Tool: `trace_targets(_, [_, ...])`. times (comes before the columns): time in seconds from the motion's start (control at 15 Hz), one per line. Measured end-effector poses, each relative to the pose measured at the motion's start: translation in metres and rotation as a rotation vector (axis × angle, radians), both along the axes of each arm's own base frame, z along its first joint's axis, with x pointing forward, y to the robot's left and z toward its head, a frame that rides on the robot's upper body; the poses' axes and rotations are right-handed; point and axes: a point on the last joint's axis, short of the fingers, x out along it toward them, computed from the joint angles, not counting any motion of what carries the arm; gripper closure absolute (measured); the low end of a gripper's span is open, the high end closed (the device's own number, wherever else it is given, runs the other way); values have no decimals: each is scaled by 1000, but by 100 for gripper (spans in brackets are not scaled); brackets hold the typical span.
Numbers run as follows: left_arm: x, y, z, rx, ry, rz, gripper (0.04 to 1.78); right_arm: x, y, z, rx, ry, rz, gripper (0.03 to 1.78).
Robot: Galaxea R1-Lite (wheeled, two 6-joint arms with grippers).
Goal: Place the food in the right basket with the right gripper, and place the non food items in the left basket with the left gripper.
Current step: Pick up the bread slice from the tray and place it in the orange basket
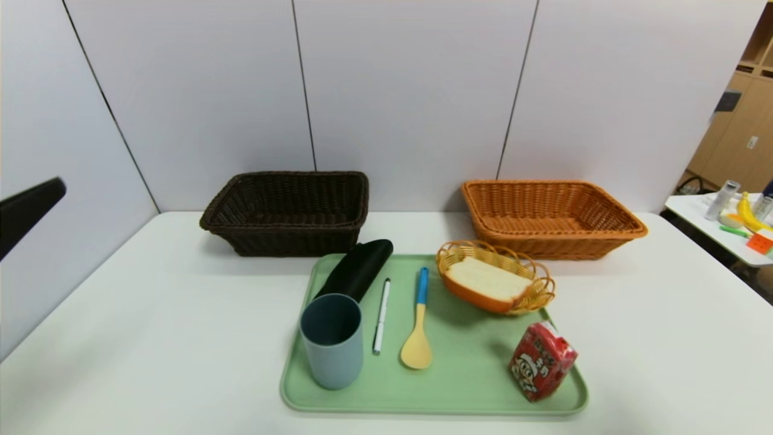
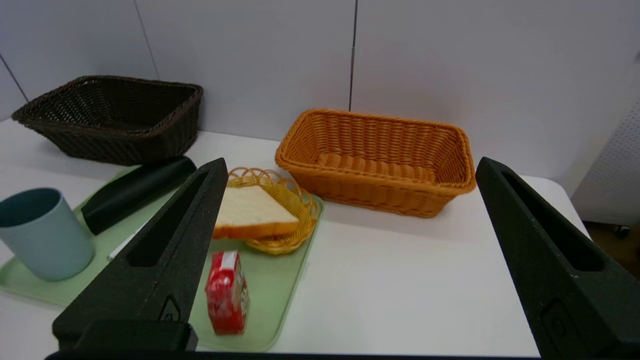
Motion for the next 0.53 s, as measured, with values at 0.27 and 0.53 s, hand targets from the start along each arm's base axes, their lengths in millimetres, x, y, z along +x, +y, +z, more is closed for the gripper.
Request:
trace_targets(0.27, [93,0,12,-1,20,10,13,89,7,35,5,5,8,10])
trace_targets(0.53, [167,2,-6,5,45,70,13,162,14,40,10,48,11,10])
